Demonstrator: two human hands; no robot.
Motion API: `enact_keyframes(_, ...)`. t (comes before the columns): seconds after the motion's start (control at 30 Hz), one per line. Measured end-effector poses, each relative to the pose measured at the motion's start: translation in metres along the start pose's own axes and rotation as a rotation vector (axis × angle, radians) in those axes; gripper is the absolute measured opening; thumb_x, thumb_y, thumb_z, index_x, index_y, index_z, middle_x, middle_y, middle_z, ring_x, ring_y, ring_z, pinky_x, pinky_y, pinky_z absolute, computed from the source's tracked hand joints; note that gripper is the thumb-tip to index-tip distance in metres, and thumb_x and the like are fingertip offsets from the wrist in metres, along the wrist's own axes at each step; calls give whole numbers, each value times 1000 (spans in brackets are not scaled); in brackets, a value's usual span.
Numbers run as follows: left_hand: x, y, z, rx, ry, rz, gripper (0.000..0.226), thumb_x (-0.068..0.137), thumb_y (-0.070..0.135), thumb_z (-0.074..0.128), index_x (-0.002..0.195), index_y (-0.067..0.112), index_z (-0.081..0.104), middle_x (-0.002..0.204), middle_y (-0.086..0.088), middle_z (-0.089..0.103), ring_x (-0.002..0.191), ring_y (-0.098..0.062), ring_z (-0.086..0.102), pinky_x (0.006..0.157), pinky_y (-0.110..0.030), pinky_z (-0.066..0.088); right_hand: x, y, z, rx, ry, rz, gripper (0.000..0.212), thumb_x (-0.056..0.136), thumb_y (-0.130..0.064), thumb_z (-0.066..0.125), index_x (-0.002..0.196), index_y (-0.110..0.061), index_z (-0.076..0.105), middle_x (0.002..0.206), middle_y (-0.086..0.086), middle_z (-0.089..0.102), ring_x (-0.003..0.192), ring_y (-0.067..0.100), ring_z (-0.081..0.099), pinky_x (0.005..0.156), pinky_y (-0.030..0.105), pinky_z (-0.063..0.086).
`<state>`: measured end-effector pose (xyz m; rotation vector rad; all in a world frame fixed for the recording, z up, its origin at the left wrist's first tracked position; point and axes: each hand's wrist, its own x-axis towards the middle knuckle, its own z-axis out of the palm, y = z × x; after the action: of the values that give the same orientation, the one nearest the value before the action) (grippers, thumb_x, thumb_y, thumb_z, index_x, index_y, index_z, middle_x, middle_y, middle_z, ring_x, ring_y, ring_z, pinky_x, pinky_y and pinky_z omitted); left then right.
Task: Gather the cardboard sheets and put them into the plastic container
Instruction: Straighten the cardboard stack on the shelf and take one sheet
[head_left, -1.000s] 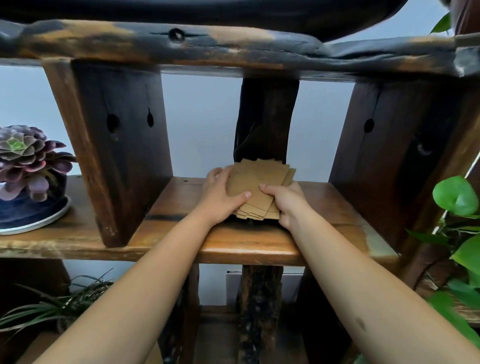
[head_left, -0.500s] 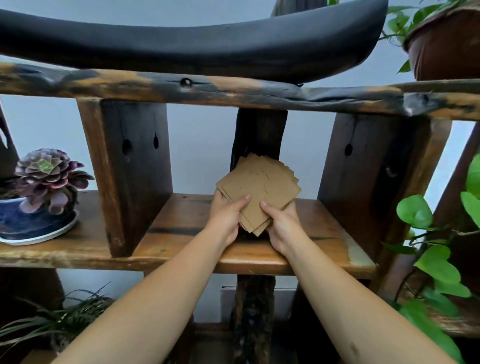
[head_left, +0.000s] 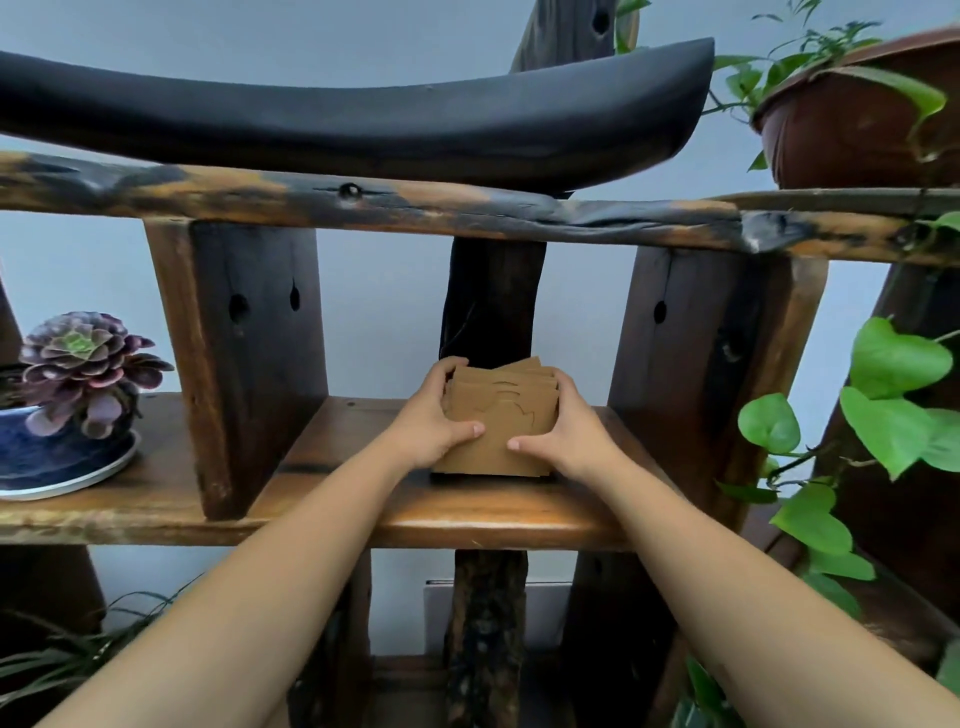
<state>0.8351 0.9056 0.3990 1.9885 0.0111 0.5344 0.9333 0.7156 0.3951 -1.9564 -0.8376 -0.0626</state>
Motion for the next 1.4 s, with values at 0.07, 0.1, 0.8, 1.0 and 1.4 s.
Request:
enact_keyframes(0.07,-2,-7,4,-2,24,5,79,77,13,79,132,43,32,112,23,50,102,1,55,71,-8,47,-5,8,7,-6,31,-27,111,59,-32,91,146,-37,21,138,-7,48,125,12,46,108,39,42)
enact_keyframes(0.1,-3,-9,6,5,37,7,79,76,14,80,131,45,32,113,24,50,104,0,55,74,-10,46,-6,11,10,-12,48,-35,113,60,-32,91,146,-39,19,140,-6,47,126,13,46,109,38,41)
enact_keyframes(0.8,-1,-3,3,81,79,-70,97,70,56,77,148,36,23,113,26,49,96,6,50,71,-10,43,-15,21,26,-43,150,-39,122,62,-55,80,148,-48,-6,146,-1,46,129,17,48,107,38,43)
enact_keyframes(1.0,4,-9,9,146,38,-21,62,70,43,80,126,35,53,116,16,65,110,-7,60,92,-28,49,-15,22,25,-115,210,-116,104,66,-58,76,149,-33,19,147,-5,40,123,-6,34,102,25,34)
enact_keyframes(1.4,-9,-29,7,158,91,-101,67,85,35,70,142,25,35,126,8,54,108,-9,52,87,-23,42,-12,27,17,-40,84,27,84,81,-39,75,149,-21,29,141,2,52,128,20,50,109,39,41)
